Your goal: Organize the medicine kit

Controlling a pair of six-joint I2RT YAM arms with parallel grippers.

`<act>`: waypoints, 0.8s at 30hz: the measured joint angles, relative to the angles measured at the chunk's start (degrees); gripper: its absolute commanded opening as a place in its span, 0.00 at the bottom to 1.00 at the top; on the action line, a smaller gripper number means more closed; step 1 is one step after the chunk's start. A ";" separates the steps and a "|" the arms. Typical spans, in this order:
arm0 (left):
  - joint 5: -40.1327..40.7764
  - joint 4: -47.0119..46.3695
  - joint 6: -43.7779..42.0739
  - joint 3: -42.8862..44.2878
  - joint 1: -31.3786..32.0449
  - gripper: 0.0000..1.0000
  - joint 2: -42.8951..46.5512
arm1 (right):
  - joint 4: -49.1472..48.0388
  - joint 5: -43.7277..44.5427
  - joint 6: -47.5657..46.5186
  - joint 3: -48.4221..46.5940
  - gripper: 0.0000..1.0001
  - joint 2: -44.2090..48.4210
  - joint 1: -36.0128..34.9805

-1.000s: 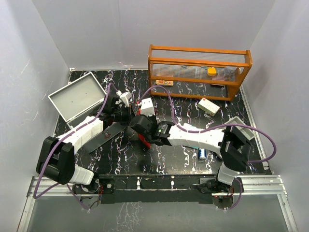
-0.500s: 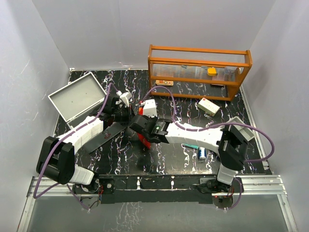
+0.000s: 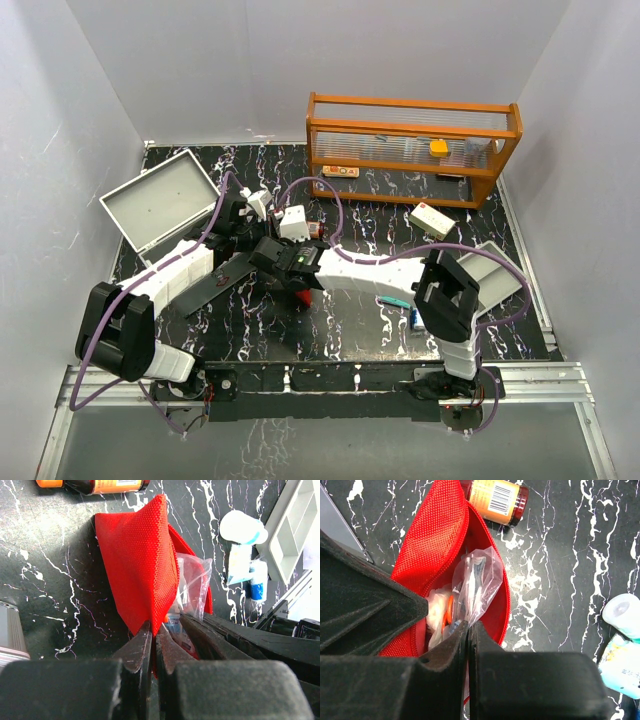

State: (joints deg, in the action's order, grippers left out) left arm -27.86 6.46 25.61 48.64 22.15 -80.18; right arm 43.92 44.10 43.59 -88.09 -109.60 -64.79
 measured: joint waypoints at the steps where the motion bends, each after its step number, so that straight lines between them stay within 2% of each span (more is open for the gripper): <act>1: 0.00 0.00 0.00 0.00 0.00 0.00 0.00 | -0.09 -0.24 -0.20 0.02 0.10 0.00 0.04; 3: 0.02 0.02 0.00 0.00 0.00 0.00 0.00 | -0.83 -1.07 -0.79 0.07 0.19 0.07 0.07; 6: 0.00 0.02 0.00 0.00 0.00 0.00 0.00 | -2.95 -3.63 -1.88 1.20 0.27 1.18 0.42; 9: 0.00 0.02 0.00 0.00 0.00 0.00 0.00 | -4.72 -6.75 -2.29 3.08 0.29 3.65 0.94; 16: 0.00 0.00 0.00 0.00 0.00 0.00 0.00 | -6.86 -13.62 -1.31 6.25 0.24 10.64 2.95; 20: 0.00 0.02 0.00 0.00 0.00 0.00 0.00 | -6.93 -15.98 -0.63 6.80 0.17 11.10 3.69; 24: 0.00 0.02 0.00 0.00 0.00 0.00 0.00 | -6.56 -18.14 -0.04 7.34 0.16 10.80 3.69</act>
State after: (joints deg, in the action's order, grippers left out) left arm -27.86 6.48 25.61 48.64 22.15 -80.18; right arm 37.36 25.96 43.55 -80.75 -98.80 -61.10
